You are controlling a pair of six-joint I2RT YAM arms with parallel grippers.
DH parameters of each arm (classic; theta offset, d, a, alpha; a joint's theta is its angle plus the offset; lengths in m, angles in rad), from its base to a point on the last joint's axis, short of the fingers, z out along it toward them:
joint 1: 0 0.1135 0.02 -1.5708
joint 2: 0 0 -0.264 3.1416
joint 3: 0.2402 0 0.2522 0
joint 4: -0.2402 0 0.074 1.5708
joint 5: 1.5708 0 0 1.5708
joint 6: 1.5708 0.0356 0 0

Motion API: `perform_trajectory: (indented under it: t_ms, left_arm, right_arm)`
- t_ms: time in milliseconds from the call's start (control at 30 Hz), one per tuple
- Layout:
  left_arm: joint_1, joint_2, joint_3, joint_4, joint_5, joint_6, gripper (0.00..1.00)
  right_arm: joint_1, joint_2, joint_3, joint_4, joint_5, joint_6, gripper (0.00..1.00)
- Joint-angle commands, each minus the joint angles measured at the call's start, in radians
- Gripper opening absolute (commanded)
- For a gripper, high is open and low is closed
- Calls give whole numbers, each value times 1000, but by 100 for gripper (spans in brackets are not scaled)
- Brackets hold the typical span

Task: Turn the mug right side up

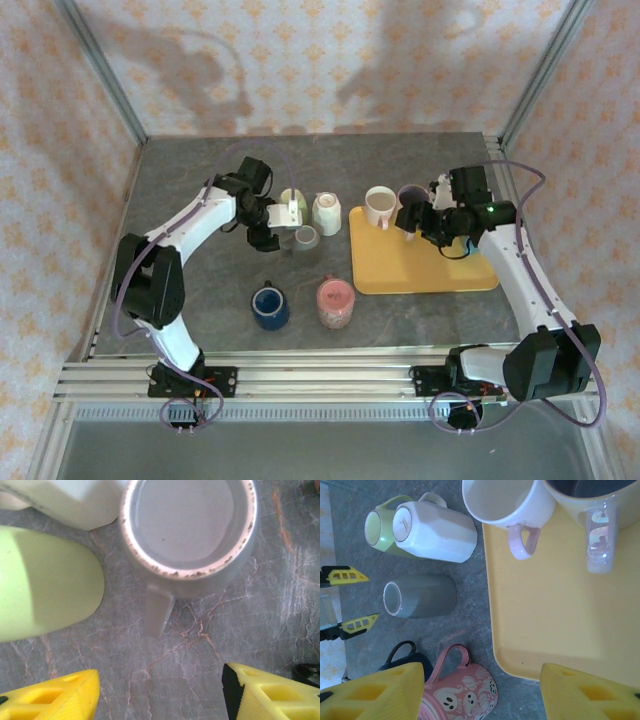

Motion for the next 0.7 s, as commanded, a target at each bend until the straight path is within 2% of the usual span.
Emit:
perform_trajectory:
  t_ms: [0,67,200,433,567,667]
  left_arm:
    - [-29,21,25,-22,-13,46,64]
    - [-42,29,15,1,-9,40,63]
    - [-54,56,18,30,-16,17,55]
    - [-57,40,-8,107,-22,22,63]
    - [-61,49,13,74,-2,68,62]
    - [-70,83,39,23,-22,91,58]
  right_arm:
    - [2,14,48,13,-3,5,62]
    - [2,14,49,13,-4,3,62]
    - [2,5,40,17,-9,6,62]
    - [2,-18,41,6,-6,15,62]
    - [2,-19,40,10,-6,17,62]
    - [2,-15,44,3,-8,10,62]
